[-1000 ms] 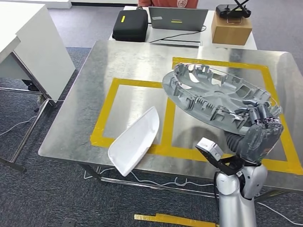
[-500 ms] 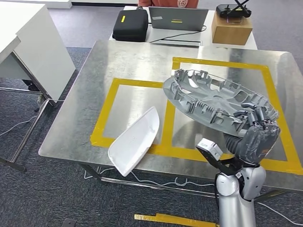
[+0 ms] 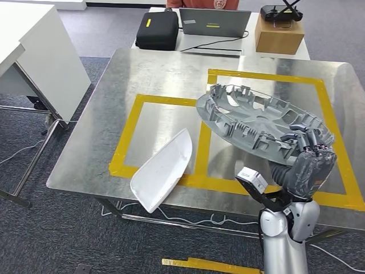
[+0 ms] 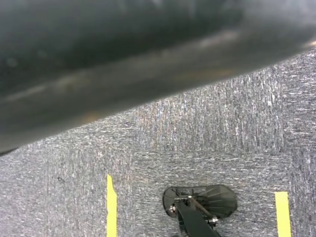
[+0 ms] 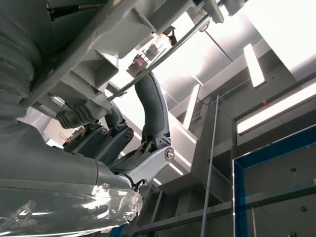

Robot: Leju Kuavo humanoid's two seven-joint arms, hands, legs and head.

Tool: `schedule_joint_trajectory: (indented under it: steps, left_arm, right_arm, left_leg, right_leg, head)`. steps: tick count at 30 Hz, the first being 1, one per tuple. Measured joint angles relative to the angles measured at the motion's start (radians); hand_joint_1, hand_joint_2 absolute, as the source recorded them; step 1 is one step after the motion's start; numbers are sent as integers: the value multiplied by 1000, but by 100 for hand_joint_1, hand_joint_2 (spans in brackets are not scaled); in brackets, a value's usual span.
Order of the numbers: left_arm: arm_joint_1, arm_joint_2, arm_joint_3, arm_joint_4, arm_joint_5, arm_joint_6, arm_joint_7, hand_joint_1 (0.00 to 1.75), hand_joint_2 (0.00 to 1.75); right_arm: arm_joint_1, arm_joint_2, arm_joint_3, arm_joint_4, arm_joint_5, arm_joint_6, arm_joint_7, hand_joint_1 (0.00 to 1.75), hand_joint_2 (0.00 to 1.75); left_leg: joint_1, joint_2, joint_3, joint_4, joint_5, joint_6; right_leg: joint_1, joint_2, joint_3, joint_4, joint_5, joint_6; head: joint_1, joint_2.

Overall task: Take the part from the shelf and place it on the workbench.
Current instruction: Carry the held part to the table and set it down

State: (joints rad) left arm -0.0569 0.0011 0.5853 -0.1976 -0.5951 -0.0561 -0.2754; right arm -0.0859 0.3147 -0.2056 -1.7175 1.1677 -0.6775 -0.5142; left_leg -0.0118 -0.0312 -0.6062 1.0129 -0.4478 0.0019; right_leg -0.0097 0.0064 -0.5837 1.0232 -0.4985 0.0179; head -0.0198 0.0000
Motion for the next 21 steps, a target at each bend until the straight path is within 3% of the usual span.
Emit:
schedule_joint_trajectory:
  steps: [16,18,21]
  left_arm:
    - [0,0,0,0,2,0,0,0,0]
    - [2,0,5,0,17,0,6,0,0]
    - [6,-4,26,0,46,1,16,0,0]
  right_arm:
    - [0,0,0,1,0,3,5,175,175]
    - [-21,-28,6,44,-20,39,76,175,175]
    - [-114,-157,49,262,-127,126,392,175,175]
  left_leg:
    - [0,0,0,0,0,0]
    - [0,1,0,0,0,0]
    - [0,2,3,0,-1,2]
  right_leg:
    - [0,0,0,0,0,0]
    - [0,1,1,0,0,0]
    - [0,3,4,-2,0,3]
  head:
    - [0,0]
    - [0,0]
    - [0,0]
